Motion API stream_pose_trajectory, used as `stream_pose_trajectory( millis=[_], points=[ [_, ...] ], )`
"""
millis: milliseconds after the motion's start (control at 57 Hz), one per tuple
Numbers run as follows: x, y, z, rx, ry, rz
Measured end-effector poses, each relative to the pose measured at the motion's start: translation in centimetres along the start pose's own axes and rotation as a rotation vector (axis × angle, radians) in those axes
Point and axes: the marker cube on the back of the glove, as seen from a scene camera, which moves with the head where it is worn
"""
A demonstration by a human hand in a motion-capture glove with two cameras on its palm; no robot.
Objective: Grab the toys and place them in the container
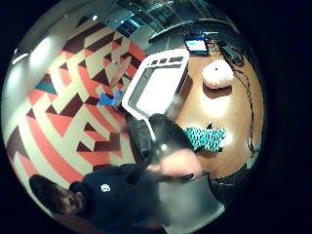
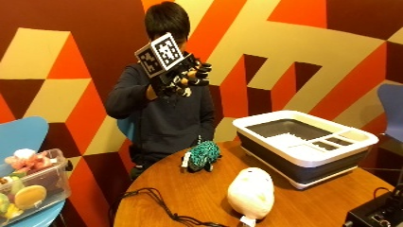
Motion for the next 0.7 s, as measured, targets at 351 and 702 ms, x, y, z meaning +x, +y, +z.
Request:
stream_pose_trajectory(
  millis=[351,702],
  points=[
    [0.4,4.0,-0.1,0.025,-0.036,-0.016],
    [1.6,4.5,7.5,-0.140,0.079,-0.028]
  ],
)
